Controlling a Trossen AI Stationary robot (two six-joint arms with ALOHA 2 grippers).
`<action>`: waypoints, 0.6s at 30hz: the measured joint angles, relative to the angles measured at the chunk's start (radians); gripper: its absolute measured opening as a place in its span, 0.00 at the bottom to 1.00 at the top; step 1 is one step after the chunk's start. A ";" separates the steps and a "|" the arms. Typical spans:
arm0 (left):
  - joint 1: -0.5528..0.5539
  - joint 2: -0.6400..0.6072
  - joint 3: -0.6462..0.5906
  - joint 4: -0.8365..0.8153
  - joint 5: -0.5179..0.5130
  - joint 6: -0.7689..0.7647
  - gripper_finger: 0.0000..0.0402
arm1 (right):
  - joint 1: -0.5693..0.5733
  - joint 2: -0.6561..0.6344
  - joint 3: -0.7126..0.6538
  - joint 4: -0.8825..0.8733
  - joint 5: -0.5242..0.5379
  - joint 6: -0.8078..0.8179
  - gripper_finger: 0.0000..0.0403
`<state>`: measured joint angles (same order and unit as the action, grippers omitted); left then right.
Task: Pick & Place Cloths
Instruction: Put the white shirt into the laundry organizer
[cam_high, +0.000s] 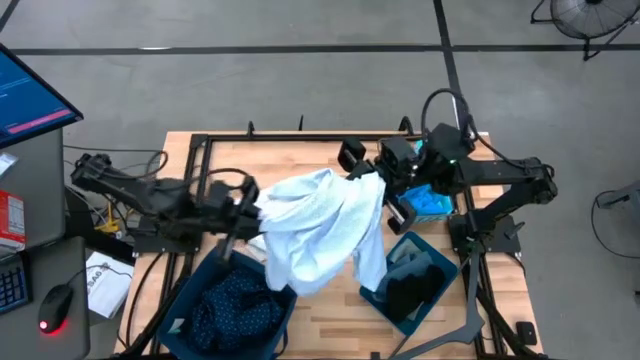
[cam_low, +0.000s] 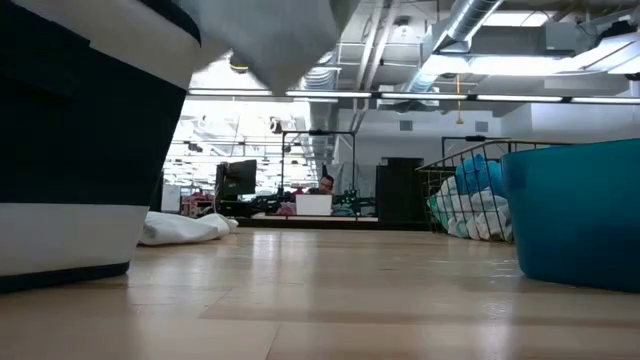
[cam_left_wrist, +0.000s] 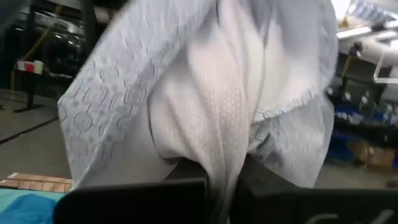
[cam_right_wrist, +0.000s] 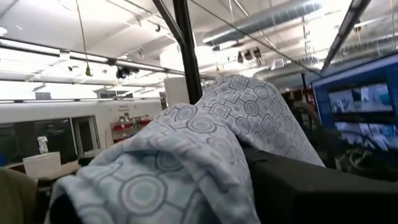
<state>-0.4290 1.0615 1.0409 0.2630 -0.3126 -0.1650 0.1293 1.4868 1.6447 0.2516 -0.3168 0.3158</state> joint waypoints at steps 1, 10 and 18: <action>-0.025 -0.012 0.000 0.001 -0.034 0.000 0.00 | 0.004 0.003 -0.001 0.002 0.001 0.000 0.01; -0.214 -0.054 0.000 -0.005 -0.254 0.002 0.00 | 0.035 0.131 0.031 0.158 -0.001 0.082 0.01; -0.369 -0.088 0.000 0.001 -0.422 -0.007 0.00 | 0.037 0.371 0.322 0.142 -0.168 0.138 0.01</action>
<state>-0.7976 0.9732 1.0409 0.2638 -0.7345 -0.1716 0.1666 1.8575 1.9665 0.3933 -0.4847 0.4543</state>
